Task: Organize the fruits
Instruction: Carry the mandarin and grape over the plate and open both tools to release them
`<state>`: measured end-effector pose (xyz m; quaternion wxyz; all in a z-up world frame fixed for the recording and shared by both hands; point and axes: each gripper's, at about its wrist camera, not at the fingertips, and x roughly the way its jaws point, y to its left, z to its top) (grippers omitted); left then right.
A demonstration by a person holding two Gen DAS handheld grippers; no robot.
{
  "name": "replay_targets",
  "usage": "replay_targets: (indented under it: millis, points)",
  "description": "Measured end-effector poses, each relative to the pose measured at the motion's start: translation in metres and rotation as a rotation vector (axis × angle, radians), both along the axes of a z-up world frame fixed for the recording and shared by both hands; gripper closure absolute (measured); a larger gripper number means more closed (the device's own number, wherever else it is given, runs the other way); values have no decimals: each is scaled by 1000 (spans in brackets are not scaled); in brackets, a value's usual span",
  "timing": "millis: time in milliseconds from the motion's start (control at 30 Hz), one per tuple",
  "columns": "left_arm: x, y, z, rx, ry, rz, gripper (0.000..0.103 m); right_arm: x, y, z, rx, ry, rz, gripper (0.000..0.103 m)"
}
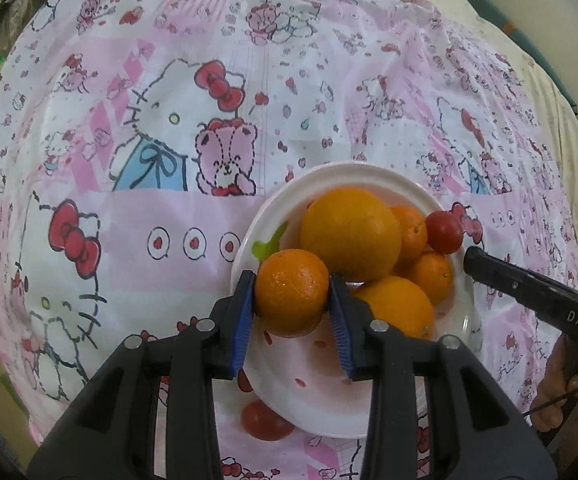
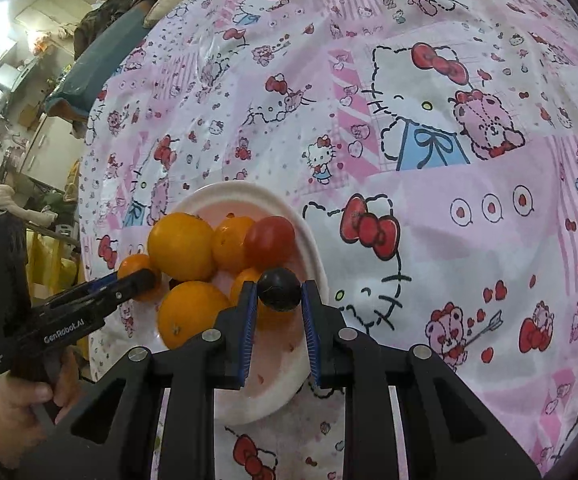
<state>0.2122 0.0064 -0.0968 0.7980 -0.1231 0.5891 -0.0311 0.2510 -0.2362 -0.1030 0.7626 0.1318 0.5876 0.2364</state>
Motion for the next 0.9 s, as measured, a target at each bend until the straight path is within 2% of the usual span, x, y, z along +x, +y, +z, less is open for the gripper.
replay_targets:
  millis: [200,733,800,833,867,900]
  points:
    - [1,2,-2,-12,13,22,70,5,-1,-7,11,28,-15,78]
    - [0,3,-1,-10,33,38,69,3,4,-3,-10,14,-16,76]
    - [-1,1,-2,-17,40,27,62,3,5,-2,-14,11,-11,76]
    - [-2,0,0,-24,32,22,54,3,6,-1,-10,7,-4,76]
    - [-2,-1,2,-22,19,23,48,3,6,1,-5,2,1,74]
    - [-2,-2,6,-7,5,26,45,3,6,2,-4,-1,2,66]
